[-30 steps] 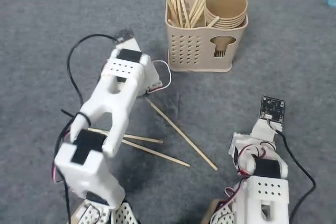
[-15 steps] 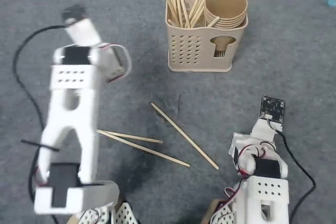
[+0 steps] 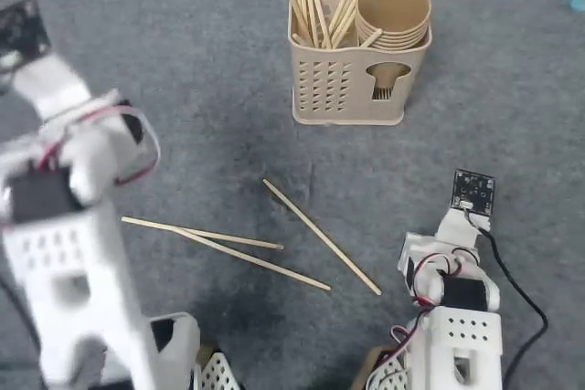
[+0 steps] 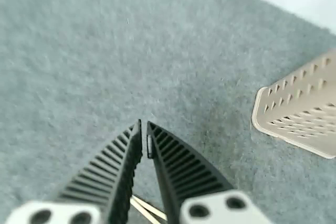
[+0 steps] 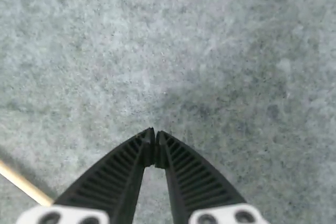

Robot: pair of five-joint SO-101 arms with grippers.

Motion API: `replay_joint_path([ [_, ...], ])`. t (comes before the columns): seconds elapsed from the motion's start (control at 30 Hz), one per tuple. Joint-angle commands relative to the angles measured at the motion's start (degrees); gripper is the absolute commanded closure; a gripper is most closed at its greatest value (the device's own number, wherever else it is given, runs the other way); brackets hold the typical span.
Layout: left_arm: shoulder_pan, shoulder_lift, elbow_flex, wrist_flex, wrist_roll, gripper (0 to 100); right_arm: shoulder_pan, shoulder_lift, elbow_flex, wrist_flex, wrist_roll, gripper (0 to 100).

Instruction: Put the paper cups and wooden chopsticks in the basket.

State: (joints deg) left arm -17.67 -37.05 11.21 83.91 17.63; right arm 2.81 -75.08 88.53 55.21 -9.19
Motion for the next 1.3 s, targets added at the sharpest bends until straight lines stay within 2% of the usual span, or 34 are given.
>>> replay_joint_path([
  [0.0, 0.2, -14.5, 4.2, 0.2, -1.6, 99, 0.6, -0.7, -0.4, -1.0, -0.6, 99.1],
  [0.2, 5.9, -25.1, 13.1, 0.0, -1.8, 99, 0.6, -0.7, -0.4, -0.9, -0.6, 99.1],
  [0.4, 7.7, -31.3, 24.0, -6.9, -1.6, 99, 0.6, -0.7, -0.4, -0.9, -0.5, 99.1],
  [0.53, 12.1, -30.2, 30.6, -9.1, 4.8, 98, 0.3, -0.7, -0.4, -1.0, -0.4, 99.1],
  [0.7, 25.9, -17.4, 37.7, -9.2, 16.4, 80, 0.0, -0.7, -0.4, -1.1, -0.4, 99.1],
  [0.8, 31.2, -6.4, 34.8, -9.2, 18.1, 81, 0.0, -0.7, -0.4, -1.1, -0.4, 99.1],
  [0.93, 32.4, 9.2, 27.4, -10.5, 20.4, 86, 0.1, -0.7, -0.4, -1.1, -0.4, 99.1],
  [1.1, 32.8, 26.1, 19.6, -12.6, 21.1, 87, 0.3, -0.7, -0.4, -1.1, -0.4, 99.1],
  [1.27, 32.5, 37.2, 18.7, -21.8, 25.8, 87, 0.4, -0.7, -0.4, -1.1, -0.4, 99.1],
])
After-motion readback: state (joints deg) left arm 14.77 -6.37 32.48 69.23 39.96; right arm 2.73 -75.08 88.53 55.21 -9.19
